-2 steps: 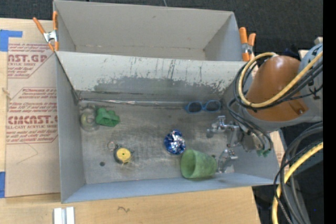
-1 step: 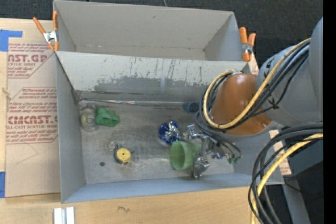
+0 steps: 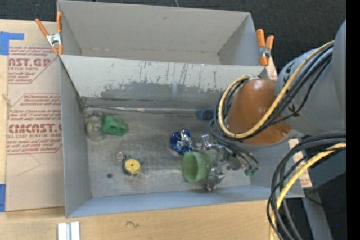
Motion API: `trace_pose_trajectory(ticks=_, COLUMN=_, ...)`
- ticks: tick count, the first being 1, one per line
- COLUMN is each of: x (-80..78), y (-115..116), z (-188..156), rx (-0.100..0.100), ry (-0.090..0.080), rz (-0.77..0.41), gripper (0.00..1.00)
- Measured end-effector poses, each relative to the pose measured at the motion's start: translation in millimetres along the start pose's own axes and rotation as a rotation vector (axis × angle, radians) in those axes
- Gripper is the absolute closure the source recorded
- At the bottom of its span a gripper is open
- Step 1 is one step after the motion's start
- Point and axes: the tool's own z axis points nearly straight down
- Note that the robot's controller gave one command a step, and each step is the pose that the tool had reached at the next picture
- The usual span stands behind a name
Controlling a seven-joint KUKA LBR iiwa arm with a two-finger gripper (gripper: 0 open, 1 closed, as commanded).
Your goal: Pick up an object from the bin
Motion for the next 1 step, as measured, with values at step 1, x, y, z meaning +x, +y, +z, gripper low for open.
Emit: trace_pose_trajectory(ticks=1, x=-44.0, y=-2.3, z=-166.0, rx=-0.009, ry=0.011, rz=-0.497, gripper=1.0)
